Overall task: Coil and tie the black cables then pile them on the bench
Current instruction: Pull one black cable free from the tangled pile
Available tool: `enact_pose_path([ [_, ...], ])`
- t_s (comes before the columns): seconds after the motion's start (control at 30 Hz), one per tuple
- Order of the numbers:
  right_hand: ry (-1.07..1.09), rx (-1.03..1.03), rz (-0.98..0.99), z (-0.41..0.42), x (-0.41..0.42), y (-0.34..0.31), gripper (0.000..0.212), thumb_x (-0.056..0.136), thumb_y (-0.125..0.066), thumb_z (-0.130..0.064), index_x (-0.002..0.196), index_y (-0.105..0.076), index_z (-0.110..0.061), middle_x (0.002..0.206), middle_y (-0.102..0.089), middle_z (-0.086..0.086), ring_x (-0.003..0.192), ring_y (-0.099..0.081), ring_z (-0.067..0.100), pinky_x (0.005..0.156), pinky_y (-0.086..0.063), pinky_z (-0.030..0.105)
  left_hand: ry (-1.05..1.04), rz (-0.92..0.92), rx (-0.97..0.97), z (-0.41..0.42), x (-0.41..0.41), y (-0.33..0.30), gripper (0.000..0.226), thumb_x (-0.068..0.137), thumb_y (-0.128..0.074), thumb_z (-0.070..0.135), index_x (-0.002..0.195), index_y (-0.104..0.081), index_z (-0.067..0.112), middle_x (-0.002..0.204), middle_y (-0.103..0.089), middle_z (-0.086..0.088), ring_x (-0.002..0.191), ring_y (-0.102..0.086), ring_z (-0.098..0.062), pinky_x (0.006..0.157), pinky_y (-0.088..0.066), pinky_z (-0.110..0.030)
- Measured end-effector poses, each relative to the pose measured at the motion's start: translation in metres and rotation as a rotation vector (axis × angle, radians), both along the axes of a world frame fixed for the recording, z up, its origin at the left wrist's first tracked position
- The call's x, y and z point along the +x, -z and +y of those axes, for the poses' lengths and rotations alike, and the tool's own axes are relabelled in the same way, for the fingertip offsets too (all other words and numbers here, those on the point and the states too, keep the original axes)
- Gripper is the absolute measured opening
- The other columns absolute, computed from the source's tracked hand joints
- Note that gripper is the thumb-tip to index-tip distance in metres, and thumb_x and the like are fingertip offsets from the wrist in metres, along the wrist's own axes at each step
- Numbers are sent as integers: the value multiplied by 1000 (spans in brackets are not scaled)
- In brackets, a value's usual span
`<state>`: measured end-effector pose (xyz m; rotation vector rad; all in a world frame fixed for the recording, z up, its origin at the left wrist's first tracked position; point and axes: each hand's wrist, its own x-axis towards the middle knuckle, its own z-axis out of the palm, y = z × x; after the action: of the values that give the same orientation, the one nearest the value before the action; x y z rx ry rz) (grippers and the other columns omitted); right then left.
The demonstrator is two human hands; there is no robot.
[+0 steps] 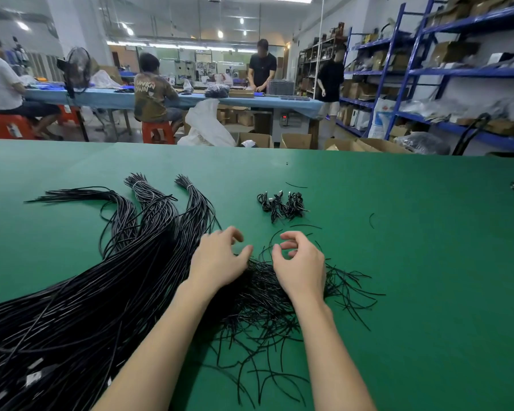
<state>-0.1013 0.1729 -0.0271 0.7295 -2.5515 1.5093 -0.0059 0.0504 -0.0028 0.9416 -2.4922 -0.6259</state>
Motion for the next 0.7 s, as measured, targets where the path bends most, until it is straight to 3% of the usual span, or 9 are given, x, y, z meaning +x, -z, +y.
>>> enact_pose_path([
  [0.1, -17, 0, -2, -1, 2, -1, 8, 93, -64, -32, 101, -63, -34, 90, -64, -22, 97, -63, 11, 81, -55, 34, -45, -279, -88, -5, 0, 11, 56, 96, -45, 62, 136, -55, 24, 139, -52, -11, 131, -42, -32, 108, -37, -42],
  [0.23, -57, 12, -2, -1, 6, -1, 7, 93, -63, -30, 100, -66, -32, 88, -63, -23, 92, -63, 9, 82, -56, 35, -90, -325, -148, -6, -4, 17, 62, 96, -39, 66, 136, -57, 22, 141, -50, -13, 134, -39, -32, 110, -33, -44],
  [0.47, -68, -3, -16, -3, 5, -1, 5, 92, -65, -28, 94, -68, -30, 85, -66, -20, 84, -65, 7, 77, -58, 32, -142, -263, -124, -9, -3, 8, 43, 98, -45, 48, 112, -68, 14, 116, -68, -11, 114, -57, -32, 99, -44, -43],
  [0.57, -75, -10, -38, -4, 5, -1, 6, 92, -64, -26, 92, -68, -30, 83, -67, -18, 81, -66, 5, 73, -57, 28, -183, -188, -84, -10, 2, 5, 30, 100, -44, 32, 113, -60, 11, 113, -68, -14, 108, -62, -35, 95, -47, -41],
  [0.7, -79, -39, -68, -5, 4, 1, 5, 91, -65, -26, 89, -69, -29, 81, -68, -16, 78, -66, 4, 70, -55, 26, -210, -233, -80, -10, 6, 5, 20, 95, -48, 19, 112, -54, 11, 114, -66, -14, 108, -61, -36, 95, -46, -41],
])
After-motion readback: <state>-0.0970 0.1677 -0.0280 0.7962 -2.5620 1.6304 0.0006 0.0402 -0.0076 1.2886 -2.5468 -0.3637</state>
